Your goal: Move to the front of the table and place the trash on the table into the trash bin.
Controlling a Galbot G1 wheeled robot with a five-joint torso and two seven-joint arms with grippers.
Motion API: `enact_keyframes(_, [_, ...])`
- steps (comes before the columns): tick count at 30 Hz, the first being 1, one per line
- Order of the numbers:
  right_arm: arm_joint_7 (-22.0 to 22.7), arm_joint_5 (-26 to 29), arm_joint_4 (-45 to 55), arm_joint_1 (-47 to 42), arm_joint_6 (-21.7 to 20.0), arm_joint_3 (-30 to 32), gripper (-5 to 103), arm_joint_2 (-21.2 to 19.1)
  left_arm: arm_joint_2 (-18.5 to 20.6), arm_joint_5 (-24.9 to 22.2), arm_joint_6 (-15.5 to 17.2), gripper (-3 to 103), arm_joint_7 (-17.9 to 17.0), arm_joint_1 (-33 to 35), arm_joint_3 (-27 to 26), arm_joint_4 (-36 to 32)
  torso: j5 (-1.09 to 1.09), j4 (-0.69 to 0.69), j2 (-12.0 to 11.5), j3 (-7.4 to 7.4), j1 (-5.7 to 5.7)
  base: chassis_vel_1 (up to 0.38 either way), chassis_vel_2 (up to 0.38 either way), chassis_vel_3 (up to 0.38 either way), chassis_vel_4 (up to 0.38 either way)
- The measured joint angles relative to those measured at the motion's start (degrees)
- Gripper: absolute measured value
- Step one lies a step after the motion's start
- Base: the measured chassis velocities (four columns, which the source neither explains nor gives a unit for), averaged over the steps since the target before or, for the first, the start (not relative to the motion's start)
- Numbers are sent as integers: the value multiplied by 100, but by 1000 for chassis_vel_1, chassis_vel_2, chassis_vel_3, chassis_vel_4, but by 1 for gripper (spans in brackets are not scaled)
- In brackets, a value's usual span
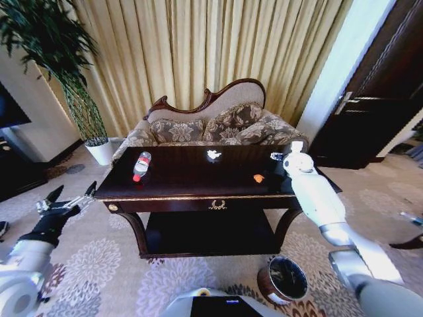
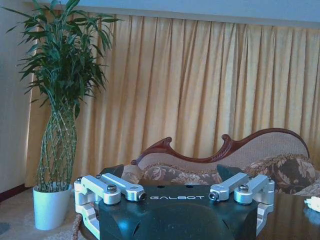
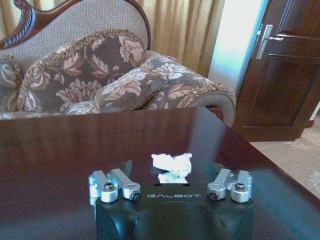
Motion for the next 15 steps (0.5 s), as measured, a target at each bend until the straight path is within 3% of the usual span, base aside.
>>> enact_keyframes(15, [-37, -157, 10, -157, 139, 24, 21, -52, 16, -169, 2, 100, 96, 4, -79, -48, 0, -1, 0, 0, 0, 0, 0, 0, 0])
